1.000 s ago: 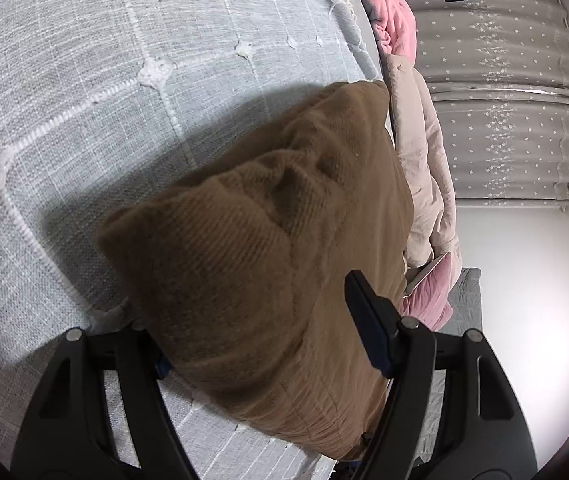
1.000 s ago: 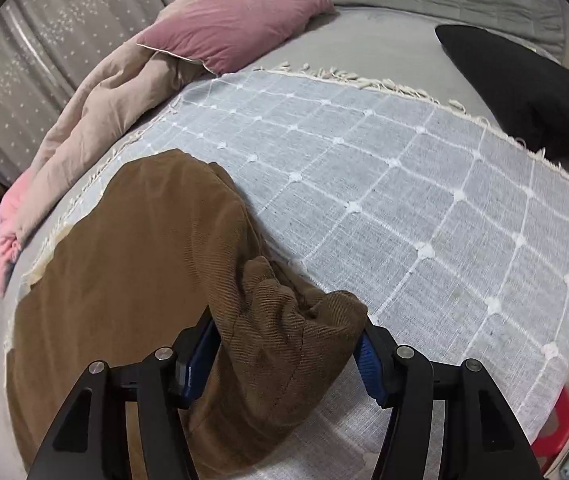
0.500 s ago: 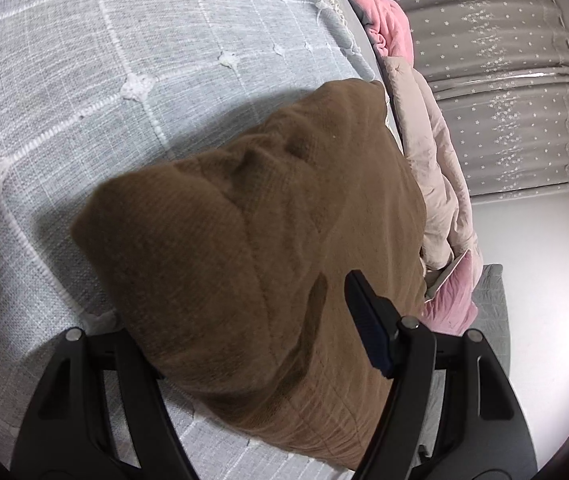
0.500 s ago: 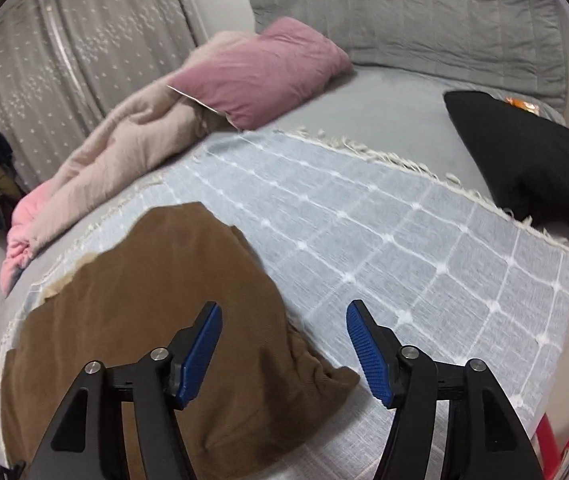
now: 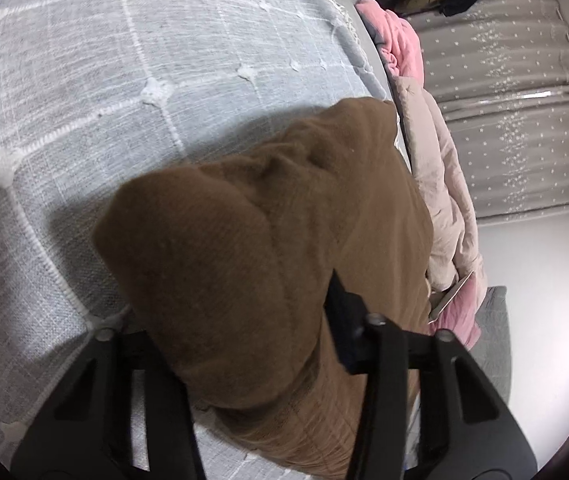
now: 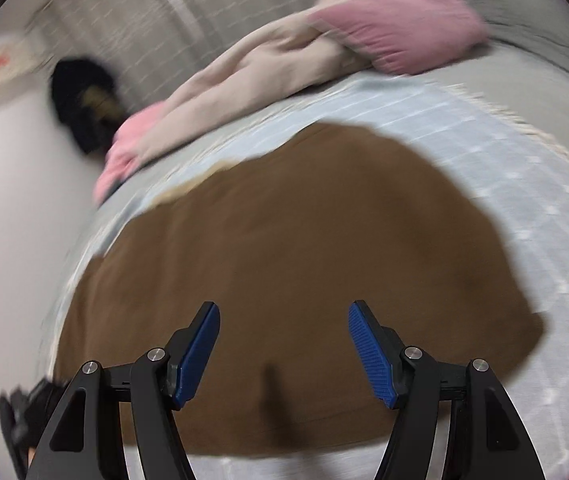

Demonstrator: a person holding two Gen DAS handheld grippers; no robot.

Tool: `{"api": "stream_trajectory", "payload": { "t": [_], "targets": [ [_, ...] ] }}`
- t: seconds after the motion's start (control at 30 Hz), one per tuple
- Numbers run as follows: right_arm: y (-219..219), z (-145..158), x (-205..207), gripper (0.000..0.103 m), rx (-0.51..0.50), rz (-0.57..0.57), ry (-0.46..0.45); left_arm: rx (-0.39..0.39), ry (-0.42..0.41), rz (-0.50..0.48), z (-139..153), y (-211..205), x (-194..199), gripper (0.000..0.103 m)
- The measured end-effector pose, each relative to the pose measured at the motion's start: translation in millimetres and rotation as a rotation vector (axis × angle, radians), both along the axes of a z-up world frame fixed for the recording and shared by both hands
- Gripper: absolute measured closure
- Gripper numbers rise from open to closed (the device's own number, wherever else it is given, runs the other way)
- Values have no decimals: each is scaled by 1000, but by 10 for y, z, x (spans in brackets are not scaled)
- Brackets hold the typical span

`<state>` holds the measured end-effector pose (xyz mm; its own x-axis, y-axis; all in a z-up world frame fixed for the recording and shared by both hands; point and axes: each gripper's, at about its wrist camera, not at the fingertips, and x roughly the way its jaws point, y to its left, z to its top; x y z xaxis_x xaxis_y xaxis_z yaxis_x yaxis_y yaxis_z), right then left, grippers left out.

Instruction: Fold large clothes

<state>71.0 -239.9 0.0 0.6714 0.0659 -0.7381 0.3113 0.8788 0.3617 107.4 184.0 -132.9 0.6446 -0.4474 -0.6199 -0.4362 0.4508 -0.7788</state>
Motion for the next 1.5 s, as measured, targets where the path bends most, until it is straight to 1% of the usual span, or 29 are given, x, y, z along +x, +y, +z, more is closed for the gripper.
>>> {"api": "stream_trajectory", "payload": {
  "t": [0.07, 0.13, 0.17, 0.23, 0.27, 0.33, 0.4, 0.47, 0.53, 0.6, 0.67, 0.73, 0.8, 0.87, 0.9, 0.93, 1.0, 1.03, 1.07, 1.1, 1.13, 1.17, 1.2, 1.23, 1.27, 1.33, 1.4, 1.43, 1.5],
  "targets": [
    [205, -115, 128, 35, 34, 95, 21, -11, -7, -8, 12, -12, 18, 74],
    [397, -267, 253, 35, 81, 179, 46, 0, -49, -10, 105, -37, 0, 80],
    [461, -324, 295, 35, 84, 201, 59, 15, -68, -12, 168, -65, -9, 82],
    [589, -445, 382, 35, 71, 255, 70, 61, -174, -40, 409, -144, -41, 84],
    [650, -531, 443, 35, 51, 285, 98, 80, -216, -58, 504, -177, -46, 84],
    [702, -591, 491, 35, 17, 321, 109, 170, -360, -136, 862, -382, -89, 84],
    [681, -588, 510, 35, 32, 354, 110, 248, -472, -200, 1133, -600, -167, 84],
    [551, -559, 509, 35, 120, 375, 102, 339, -581, -287, 1416, -903, -275, 84],
    [377, -509, 493, 35, 233, 374, 103, 411, -655, -357, 1615, -1196, -384, 84],
    [123, -422, 452, 35, 338, 344, 97, 449, -722, -435, 1775, -1535, -490, 84],
    [-222, -267, 348, 35, 392, 293, 40, 482, -776, -524, 1883, -1912, -570, 84],
    [-521, -141, 224, 35, 401, 237, -20, 507, -809, -614, 1906, -2271, -617, 84],
    [-894, -61, 62, 35, 440, 154, -81, 525, -821, -719, 1841, -2644, -670, 83],
    [-1292, -78, -118, 35, 526, 61, -132, 548, -815, -835, 1671, -3013, -727, 81],
    [-1442, -106, -183, 35, 561, 25, -150, 557, -802, -890, 1563, -3157, -748, 80],
    [-1563, -139, -243, 35, 595, -11, -168, 561, -771, -973, 1391, -3333, -759, 76],
    [-1760, -232, -352, 35, 669, -74, -201, 582, -685, -1120, 1045, -3615, -766, 72],
    [-1830, -274, -373, 35, 703, -90, -211, 629, -657, -1176, 864, -3739, -799, 70],
    [-1886, -346, -389, 35, 755, -96, -218, 684, -676, -1196, 747, -3801, -853, 69],
    [-1947, -384, -407, 35, 789, -92, -218, 766, -738, -1200, 686, -3842, -969, 68],
    [-1957, -439, -394, 35, 832, -81, -211, 815, -770, -1208, 693, -3854, -1042, 61],
    [-1968, -470, -393, 35, 856, -71, -201, 838, -789, -1238, 749, -3850, -1116, 51],
    [-1938, -492, -357, 35, 866, -60, -181, 821, -798, -1261, 796, -3822, -1150, 46],
    [-1916, -496, -328, 34, 855, -52, -159, 783, -811, -1296, 884, -3759, -1207, 38],
    [-1879, -492, -219, 34, 828, -48, -127, 750, -824, -1327, 975, -3711, -1244, 35],
    [-1771, -500, -61, 34, 732, -37, -38, 696, -852, -1390, 1106, -3557, -1336, 34],
    [-1709, -482, 40, 33, 672, -20, -5, 655, -865, -1434, 1210, -3370, -1371, 32],
    [-1706, -463, 85, 29, 656, -9, 2, 633, -866, -1444, 1258, -3245, -1378, 32],
    [-1666, -437, 179, 27, 643, 19, 5, 609, -856, -1419, 1309, -3118, -1381, 31]
  ]
}}
